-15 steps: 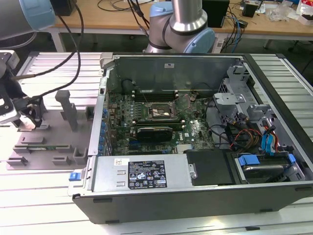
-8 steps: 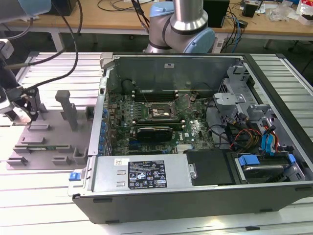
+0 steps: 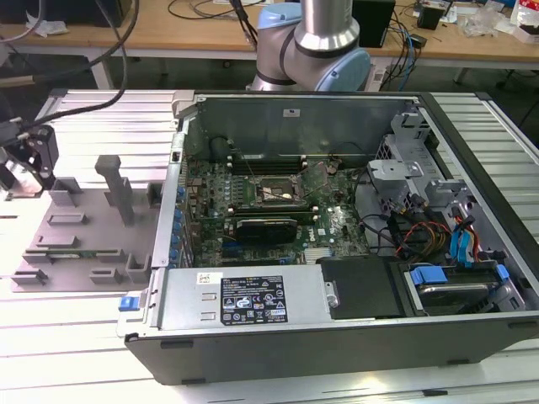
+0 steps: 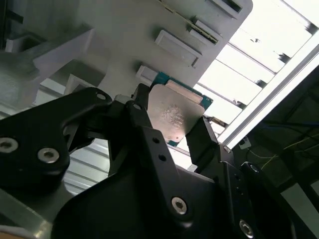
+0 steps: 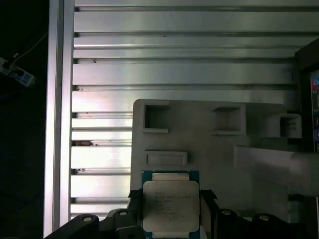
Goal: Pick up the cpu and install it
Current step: 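Pick up the cpu and move it towards the insertion slot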
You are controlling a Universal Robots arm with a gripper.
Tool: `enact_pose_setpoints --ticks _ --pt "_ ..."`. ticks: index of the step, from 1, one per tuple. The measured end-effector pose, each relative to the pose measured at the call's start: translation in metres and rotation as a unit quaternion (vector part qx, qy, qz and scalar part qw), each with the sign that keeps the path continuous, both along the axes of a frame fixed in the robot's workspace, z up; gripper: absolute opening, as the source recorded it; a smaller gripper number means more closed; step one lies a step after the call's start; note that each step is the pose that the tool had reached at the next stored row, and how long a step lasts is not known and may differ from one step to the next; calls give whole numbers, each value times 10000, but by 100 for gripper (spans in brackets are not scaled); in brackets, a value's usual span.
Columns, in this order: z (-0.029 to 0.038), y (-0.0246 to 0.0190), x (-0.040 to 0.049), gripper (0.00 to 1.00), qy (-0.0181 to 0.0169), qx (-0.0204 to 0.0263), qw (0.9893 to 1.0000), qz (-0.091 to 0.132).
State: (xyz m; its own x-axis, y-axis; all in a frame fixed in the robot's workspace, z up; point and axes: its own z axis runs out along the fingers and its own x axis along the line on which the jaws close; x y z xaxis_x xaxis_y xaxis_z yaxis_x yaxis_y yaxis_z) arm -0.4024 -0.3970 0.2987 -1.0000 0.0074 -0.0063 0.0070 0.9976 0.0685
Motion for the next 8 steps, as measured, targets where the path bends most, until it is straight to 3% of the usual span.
enact_pose_setpoints --ticks 2,3,5,8 --pt "69 2 0 55 -1 0 10000 0" --pt "151 5 0 55 0 0 10000 0" --pt "216 8 0 55 0 0 10000 0" --pt "378 21 0 55 0 0 10000 0"
